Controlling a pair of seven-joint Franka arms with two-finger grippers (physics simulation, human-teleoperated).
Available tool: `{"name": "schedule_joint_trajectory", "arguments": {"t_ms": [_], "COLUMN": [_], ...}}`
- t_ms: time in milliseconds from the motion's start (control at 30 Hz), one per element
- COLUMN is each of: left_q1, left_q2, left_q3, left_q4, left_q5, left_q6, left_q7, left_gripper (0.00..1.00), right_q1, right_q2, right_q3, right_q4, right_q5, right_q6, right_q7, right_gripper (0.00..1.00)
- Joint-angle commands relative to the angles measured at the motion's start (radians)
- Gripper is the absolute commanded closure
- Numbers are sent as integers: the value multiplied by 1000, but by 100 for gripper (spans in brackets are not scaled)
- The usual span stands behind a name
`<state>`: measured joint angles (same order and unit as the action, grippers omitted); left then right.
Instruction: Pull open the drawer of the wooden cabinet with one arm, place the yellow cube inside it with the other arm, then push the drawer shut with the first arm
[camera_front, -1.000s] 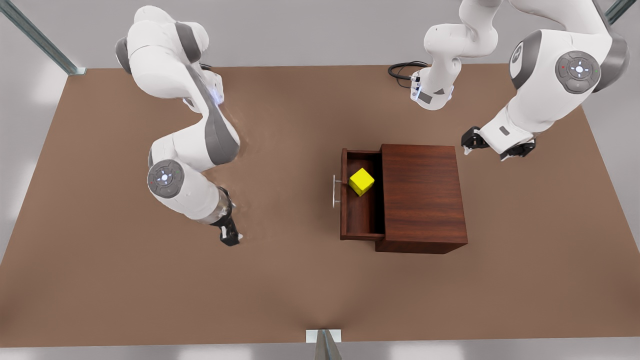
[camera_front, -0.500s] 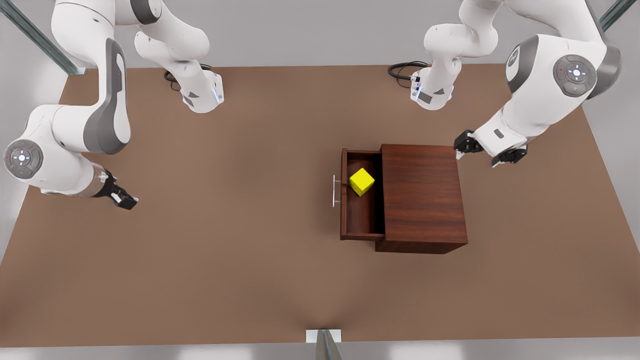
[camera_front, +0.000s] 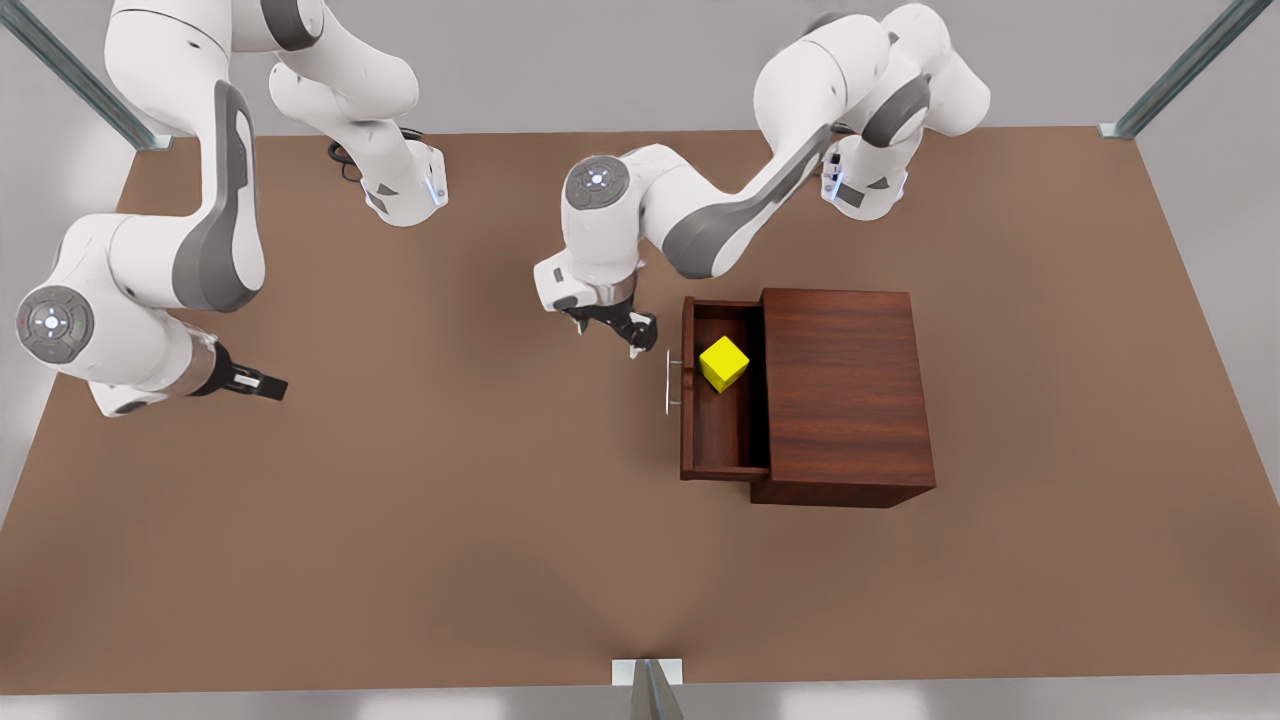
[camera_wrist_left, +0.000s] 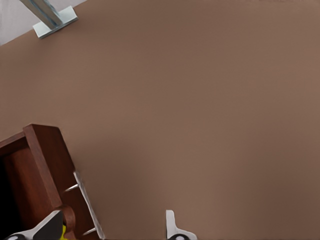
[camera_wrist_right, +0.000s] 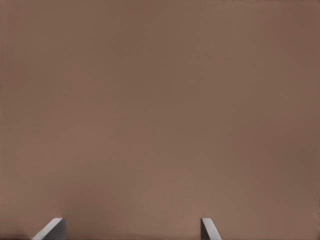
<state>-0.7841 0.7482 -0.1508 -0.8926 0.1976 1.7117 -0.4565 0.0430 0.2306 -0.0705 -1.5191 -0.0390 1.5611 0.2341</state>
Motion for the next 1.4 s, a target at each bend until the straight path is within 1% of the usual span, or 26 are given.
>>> {"name": "schedule_joint_trajectory", "arguments": {"t_ms": [0, 67, 133, 200, 233, 333, 367, 433, 533, 567, 633, 767, 1067, 1367], "left_q1": [-1, -17, -12, 16, 17, 34, 36, 60, 55, 52, 26, 26, 54, 131], "left_q2": [40, 82, 108, 115, 115, 126, 137, 140, 142, 140, 125, 94, 89, 80], "left_q3": [4, 5, 2, 0, 2, 2, 4, 4, 5, 5, 7, 7, 22, 25], "left_q4": [1, 1, -2, -34, -37, -89, -106, -190, -200, -230, -229, -229, -247, -247], "left_q5": [34, 69, 62, -10, -10, -3, -1, -1, -1, 0, 82, 105, 105, 103], "left_q6": [169, 204, 236, 201, 198, 204, 226, 307, 309, 310, 246, 140, 117, 101], "left_q7": [-778, -815, -801, -671, -660, -602, -599, -550, -553, -554, -634, -628, -628, -591], "left_gripper": [0, 0, 0, 0, 0, 0, 0, 0, 0, 0, 0, 0, 0, 0], "right_q1": [0, 0, 0, 0, 0, 1, 2, 2, 2, 2, 2, 2, 2, 2], "right_q2": [1, 1, 1, 1, 1, 6, 7, 7, 7, 7, 7, 7, 7, 9], "right_q3": [0, 0, 0, 0, 0, 0, 1, 1, 1, 1, 1, 3, 3, 3], "right_q4": [0, 0, 0, 0, 0, 0, 0, 0, 0, 0, 0, 0, 0, 0], "right_q5": [-1, -1, -1, -1, -1, -1, -1, -1, -1, -2, -2, -2, -2, -2], "right_q6": [-1, -1, -1, -1, -1, -1, -1, -1, -1, -1, -1, -1, -1, -1], "right_q7": [-318, -318, -318, -318, -318, -318, -318, -318, -318, -318, -309, -308, -306, -303], "right_gripper": [0, 0, 0, 0, 0, 0, 0, 0, 0, 0, 0, 0, 0, 0]}}
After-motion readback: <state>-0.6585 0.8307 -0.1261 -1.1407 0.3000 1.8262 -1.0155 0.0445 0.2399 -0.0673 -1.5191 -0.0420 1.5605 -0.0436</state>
